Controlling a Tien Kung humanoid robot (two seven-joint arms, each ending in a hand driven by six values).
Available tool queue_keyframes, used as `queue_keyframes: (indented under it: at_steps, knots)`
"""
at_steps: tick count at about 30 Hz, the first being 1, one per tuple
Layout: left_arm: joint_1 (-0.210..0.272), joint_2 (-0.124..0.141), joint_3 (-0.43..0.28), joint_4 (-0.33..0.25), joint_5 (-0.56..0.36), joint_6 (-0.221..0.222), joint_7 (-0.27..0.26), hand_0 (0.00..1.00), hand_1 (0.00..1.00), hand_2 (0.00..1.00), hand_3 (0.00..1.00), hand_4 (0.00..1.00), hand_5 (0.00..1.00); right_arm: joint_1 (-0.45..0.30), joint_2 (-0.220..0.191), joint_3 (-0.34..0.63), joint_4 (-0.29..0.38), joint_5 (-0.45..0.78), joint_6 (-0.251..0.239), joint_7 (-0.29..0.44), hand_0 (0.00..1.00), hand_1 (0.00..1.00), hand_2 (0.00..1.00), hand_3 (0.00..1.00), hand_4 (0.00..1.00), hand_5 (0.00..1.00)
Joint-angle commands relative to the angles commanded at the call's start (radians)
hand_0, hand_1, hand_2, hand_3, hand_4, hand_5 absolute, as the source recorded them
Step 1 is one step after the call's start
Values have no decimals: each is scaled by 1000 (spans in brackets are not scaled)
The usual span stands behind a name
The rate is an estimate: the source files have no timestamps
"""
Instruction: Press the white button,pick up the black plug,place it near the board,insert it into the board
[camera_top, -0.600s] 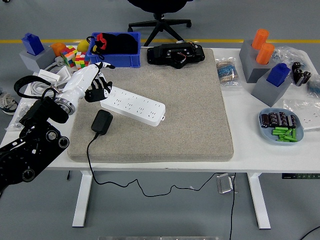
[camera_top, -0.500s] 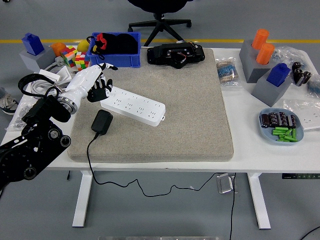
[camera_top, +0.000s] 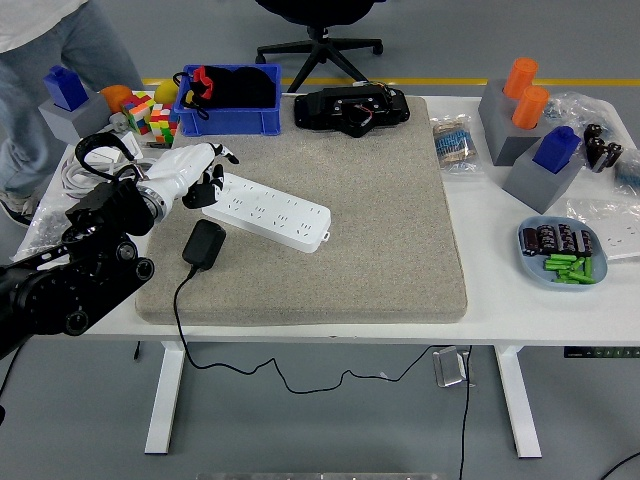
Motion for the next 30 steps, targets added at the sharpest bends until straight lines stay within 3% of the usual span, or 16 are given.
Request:
queue_keyframes:
  at_steps: [7, 12, 30]
  knots:
    - [-59, -16, 97, 79, -26, -40, 32, 22, 2, 105, 711, 2, 2, 2, -2, -2, 0, 2, 0, 0, 766, 640, 644, 610, 658, 428]
    - [-87, -32, 140, 124, -39, -44, 33, 22, 2, 104, 711, 2, 2, 2, -2, -4, 0, 3, 0, 0, 766, 640, 644, 609, 658, 428]
    - [-117, -58, 218, 203, -66, -34, 25, 19, 2, 104, 711, 2, 2, 8, -8, -19, 0, 5, 0, 1, 765, 640, 645, 609, 657, 428]
